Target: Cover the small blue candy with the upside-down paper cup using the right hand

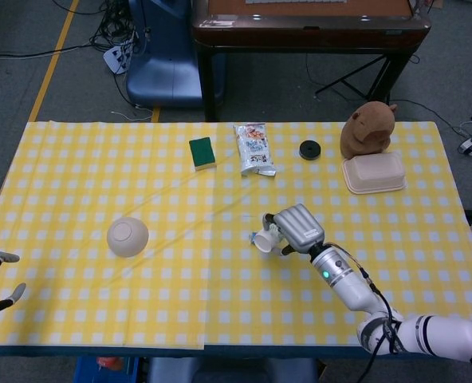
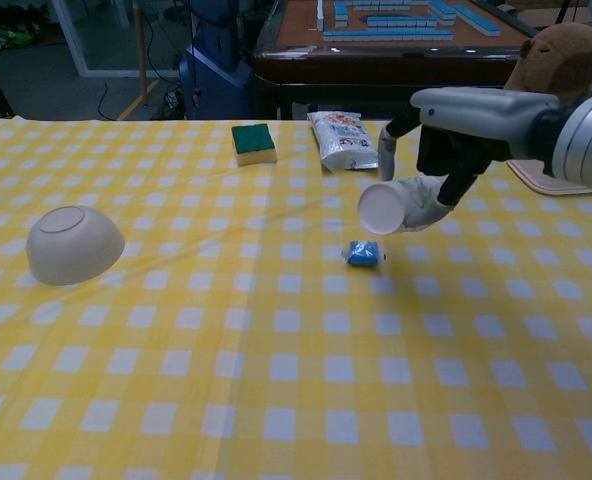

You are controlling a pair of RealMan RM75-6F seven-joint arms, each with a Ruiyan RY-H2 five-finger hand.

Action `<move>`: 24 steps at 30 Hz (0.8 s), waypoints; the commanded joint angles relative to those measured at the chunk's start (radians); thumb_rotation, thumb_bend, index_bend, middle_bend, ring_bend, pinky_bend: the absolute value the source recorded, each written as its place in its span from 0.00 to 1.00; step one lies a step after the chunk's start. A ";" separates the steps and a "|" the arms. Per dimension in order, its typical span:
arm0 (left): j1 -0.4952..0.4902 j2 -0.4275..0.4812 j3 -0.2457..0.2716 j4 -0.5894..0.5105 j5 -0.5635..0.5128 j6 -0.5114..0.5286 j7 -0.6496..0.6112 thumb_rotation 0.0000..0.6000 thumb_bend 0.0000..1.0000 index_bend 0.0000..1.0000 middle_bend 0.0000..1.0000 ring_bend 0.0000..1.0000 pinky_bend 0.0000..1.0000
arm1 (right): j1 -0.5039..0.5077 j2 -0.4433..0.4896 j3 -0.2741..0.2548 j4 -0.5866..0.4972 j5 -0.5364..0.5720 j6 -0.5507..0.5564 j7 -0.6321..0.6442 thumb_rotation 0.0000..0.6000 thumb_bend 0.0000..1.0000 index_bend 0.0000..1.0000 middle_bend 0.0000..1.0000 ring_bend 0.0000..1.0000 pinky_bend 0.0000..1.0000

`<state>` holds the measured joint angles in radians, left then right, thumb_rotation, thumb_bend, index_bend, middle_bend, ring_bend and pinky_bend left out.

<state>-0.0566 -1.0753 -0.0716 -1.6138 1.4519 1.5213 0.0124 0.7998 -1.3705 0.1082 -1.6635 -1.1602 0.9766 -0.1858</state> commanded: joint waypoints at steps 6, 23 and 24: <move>0.002 0.005 -0.001 -0.002 -0.001 0.002 -0.013 1.00 0.25 0.46 0.38 0.30 0.42 | -0.059 -0.102 0.033 0.244 -0.287 0.003 0.749 1.00 0.24 0.52 1.00 0.99 0.96; 0.012 0.026 -0.004 -0.005 -0.003 0.011 -0.066 1.00 0.25 0.46 0.38 0.30 0.42 | -0.044 -0.302 0.011 0.579 -0.345 0.003 1.179 1.00 0.23 0.52 1.00 0.99 0.97; 0.012 0.028 -0.003 -0.005 -0.002 0.010 -0.071 1.00 0.25 0.46 0.38 0.30 0.42 | -0.042 -0.312 0.008 0.594 -0.345 -0.003 1.204 1.00 0.23 0.52 1.00 0.99 0.97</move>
<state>-0.0451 -1.0493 -0.0755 -1.6188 1.4490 1.5312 -0.0558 0.7538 -1.6518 0.1244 -1.1021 -1.4991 0.9845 0.9693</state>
